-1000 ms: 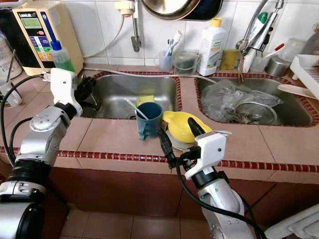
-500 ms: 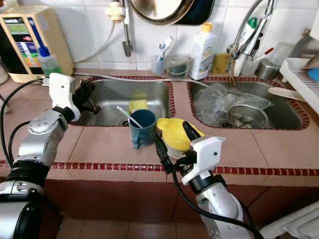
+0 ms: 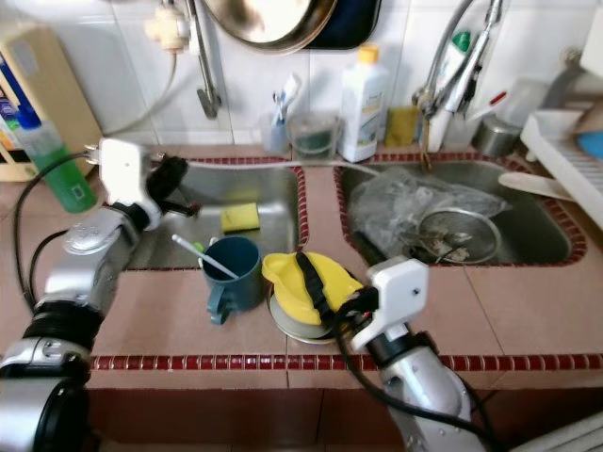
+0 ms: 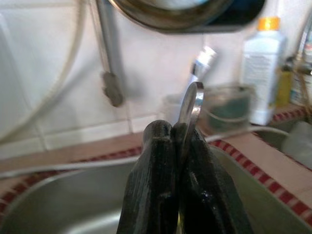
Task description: Kitchen organization
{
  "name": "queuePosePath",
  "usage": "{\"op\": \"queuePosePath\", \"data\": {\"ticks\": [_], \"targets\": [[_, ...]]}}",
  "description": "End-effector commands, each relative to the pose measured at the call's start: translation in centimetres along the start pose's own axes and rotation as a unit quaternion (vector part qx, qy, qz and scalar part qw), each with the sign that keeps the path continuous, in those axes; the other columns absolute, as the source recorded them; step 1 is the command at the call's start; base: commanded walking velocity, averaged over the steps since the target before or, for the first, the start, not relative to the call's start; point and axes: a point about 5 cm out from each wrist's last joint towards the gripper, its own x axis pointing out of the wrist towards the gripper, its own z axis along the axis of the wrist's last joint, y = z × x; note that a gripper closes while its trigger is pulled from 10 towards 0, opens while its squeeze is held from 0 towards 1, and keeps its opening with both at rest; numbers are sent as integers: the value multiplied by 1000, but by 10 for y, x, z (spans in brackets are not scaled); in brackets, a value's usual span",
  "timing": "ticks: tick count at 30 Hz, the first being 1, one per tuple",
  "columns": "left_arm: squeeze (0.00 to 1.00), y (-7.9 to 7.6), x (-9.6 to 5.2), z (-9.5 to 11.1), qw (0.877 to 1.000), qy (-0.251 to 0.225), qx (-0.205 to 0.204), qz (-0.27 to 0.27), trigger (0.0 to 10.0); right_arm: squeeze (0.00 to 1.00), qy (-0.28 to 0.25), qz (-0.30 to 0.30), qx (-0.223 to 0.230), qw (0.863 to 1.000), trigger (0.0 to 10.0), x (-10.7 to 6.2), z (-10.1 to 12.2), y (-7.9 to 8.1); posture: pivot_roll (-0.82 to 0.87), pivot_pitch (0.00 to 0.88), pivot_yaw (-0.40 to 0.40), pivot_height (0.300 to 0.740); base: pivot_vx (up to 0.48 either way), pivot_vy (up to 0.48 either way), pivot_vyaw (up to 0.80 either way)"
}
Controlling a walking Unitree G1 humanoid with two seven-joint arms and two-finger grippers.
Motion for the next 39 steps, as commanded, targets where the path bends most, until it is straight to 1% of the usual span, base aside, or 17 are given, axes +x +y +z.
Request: {"op": "queuePosePath", "data": {"ticks": [1, 2, 3, 9, 13, 14, 15, 18, 21, 22, 27, 30, 33, 37, 38, 39], "targets": [[0, 10, -3, 1, 1000, 1, 4, 16, 10000, 0, -6, 13, 7, 1000, 10000, 1, 3, 6, -101, 0, 52, 740, 0, 0, 0], [0, 10, -3, 1, 1000, 2, 3, 17, 10000, 0, -6, 13, 7, 1000, 10000, 1, 3, 6, -101, 0, 52, 740, 0, 0, 0], [0, 10, -2, 0, 1000, 7, 13, 20, 10000, 0, -5, 14, 7, 1000, 10000, 1, 3, 7, -104, 0, 53, 740, 0, 0, 0], [0, 7, 0, -3, 1000, 14, 19, 15, 10000, 0, 1, 17, 17, 1000, 10000, 0, 4, 8, -109, 0, 53, 740, 0, 0, 0], [0, 3, 4, -6, 999, 22, 23, 9, 10000, 0, 7, 19, 20, 1000, 10000, -2, 5, 8, -116, 0, 53, 740, 0, 0, 0], [0, -2, 9, -7, 999, 27, 26, 3, 10000, 0, 13, 20, 17, 1000, 10000, -4, 6, 7, -125, 0, 52, 740, 0, 0, 0], [0, -3, 11, -7, 999, 28, 26, 2, 10000, 0, 15, 21, 16, 1000, 10000, -4, 6, 6, -125, 0, 52, 740, 0, 0, 0], [0, -5, 13, -7, 999, 31, 29, -1, 10000, 0, 17, 22, 13, 1000, 10000, -5, 7, 6, -134, 0, 53, 740, 0, 0, 0], [0, -12, 19, -8, 998, 41, 36, -15, 10000, 0, 24, 20, 10, 999, 10000, -11, 11, 4, -152, 0, 63, 740, 0, 0, 0], [0, -12, 19, -8, 998, 41, 36, -15, 10000, 0, 24, 20, 10, 999, 10000, -11, 11, 4, -152, 0, 63, 740, 0, 0, 0], [0, -19, 23, -12, 996, 57, 52, -33, 10000, 0, 27, 13, 32, 999, 10000, -20, 19, 6, -179, 26, 80, 740, 0, 0, 0], [0, -22, 25, -14, 995, 69, 64, -44, 10000, 0, 24, 4, 65, 998, 10000, -24, 25, 7, -194, 42, 91, 740, 0, 0, 0], [0, -24, 27, -16, 993, 81, 73, -47, 10000, 0, 19, -8, 78, 997, 10000, -26, 32, 5, -204, 48, 99, 740, 0, 0, 0], [0, -25, 27, -17, 992, 85, 76, -50, 10000, 0, 14, -15, 92, 996, 10000, -26, 36, 4, -213, 56, 106, 740, 0, 0, 0], [0, -27, 28, -19, 991, 89, 79, -54, 10000, 0, 8, -21, 107, 994, 10000, -26, 42, 3, -219, 59, 112, 740, 0, 0, 0], [0, -28, 28, -19, 991, 93, 82, -55, 10000, 0, 4, -23, 113, 993, 10000, -26, 44, 2, -223, 61, 114, 740, 0, 0, 0]]}}
